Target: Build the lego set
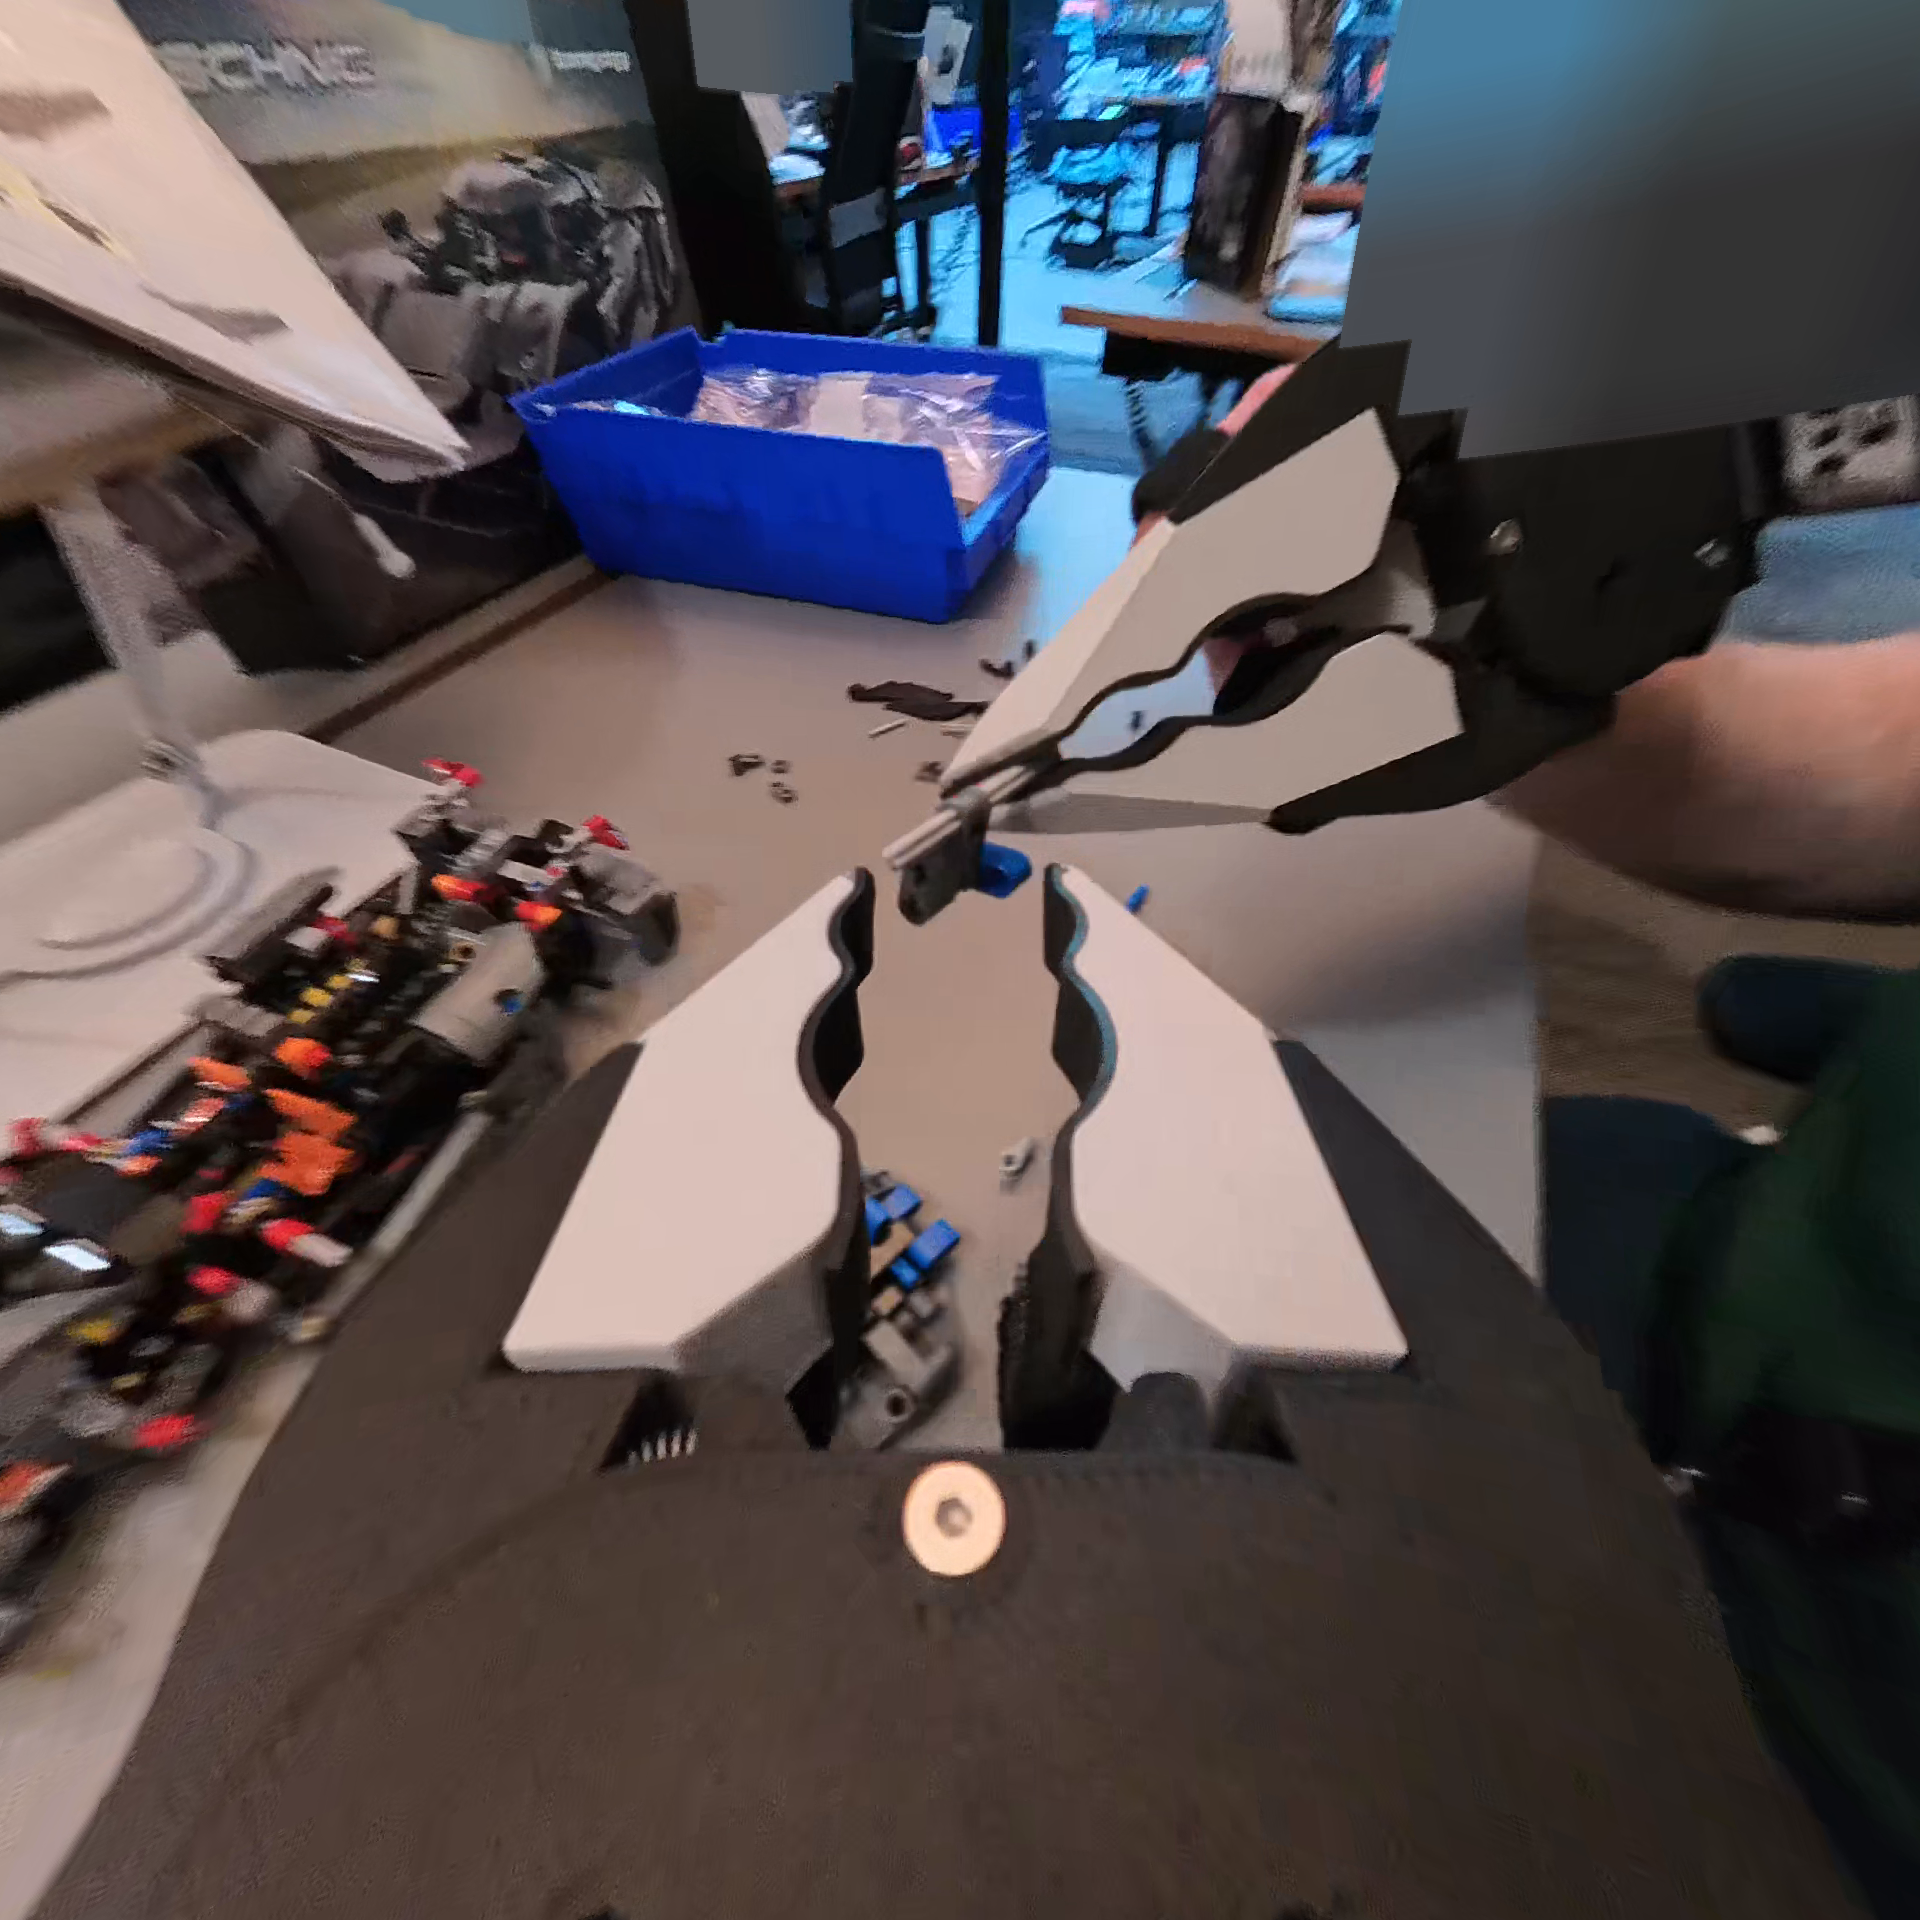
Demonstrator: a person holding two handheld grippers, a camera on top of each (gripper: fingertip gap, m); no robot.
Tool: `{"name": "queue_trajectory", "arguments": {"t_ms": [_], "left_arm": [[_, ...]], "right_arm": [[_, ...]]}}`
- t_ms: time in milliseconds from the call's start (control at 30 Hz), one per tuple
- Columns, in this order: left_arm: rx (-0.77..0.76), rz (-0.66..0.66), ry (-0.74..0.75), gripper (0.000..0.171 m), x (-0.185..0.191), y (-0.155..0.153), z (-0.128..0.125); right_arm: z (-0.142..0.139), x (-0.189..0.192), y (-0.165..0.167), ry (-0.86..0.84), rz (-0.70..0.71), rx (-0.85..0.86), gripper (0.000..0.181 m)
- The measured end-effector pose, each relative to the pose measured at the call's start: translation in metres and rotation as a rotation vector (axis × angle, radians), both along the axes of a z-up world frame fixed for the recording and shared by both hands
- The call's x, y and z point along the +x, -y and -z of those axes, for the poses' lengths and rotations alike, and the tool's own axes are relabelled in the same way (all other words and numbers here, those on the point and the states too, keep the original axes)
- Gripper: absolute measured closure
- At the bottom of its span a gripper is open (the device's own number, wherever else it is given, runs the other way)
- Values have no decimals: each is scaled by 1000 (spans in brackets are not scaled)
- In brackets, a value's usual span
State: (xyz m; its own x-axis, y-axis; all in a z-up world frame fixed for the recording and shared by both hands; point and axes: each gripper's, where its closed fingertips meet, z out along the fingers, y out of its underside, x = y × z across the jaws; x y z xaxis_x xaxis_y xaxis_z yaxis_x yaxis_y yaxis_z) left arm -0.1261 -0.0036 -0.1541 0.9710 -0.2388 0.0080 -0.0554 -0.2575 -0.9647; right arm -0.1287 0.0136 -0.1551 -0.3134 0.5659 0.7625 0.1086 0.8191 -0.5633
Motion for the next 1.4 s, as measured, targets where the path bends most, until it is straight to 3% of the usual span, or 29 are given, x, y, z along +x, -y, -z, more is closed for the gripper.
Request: {"name": "queue_trajectory", "arguments": {"t_ms": [200, 433, 633, 800, 867, 967, 1067, 1267, 1333, 1400], "left_arm": [[8, 63, 201, 147, 5, -1, -2], [-68, 182, 653, 130, 11, 0, -4], [-132, 169, 718, 146, 12, -2, 7], [-111, 152, 669, 148, 11, -4, 6], [-66, 138, 628, 149, 8, -6, 3], [-2, 91, 488, 149, 2, -7, -3], [55, 61, 263, 149, 2, -6, -9], [134, 32, -130, 148, 9, -7, -18], [143, 42, -202, 148, 12, -7, -18], [146, 46, -252, 148, 14, -8, -17]], "right_arm": [[-2, 3, 1, -27, -23, 36, 181], [0, 4, 6, -90, -27, 236, 181], [4, 4, 10, -112, -39, 304, 181], [3, 2, 6, -115, -33, 282, 180], [4, 1, 4, -93, -26, 218, 170], [12, 0, -1, 7, -25, 24, 153], [21, 2, -5, 135, -44, -203, 151], [6, 15, 15, 317, -248, -741, 157], [-1, 17, 17, 335, -293, -840, 159], [-2, 17, 16, 328, -298, -835, 169]]}}
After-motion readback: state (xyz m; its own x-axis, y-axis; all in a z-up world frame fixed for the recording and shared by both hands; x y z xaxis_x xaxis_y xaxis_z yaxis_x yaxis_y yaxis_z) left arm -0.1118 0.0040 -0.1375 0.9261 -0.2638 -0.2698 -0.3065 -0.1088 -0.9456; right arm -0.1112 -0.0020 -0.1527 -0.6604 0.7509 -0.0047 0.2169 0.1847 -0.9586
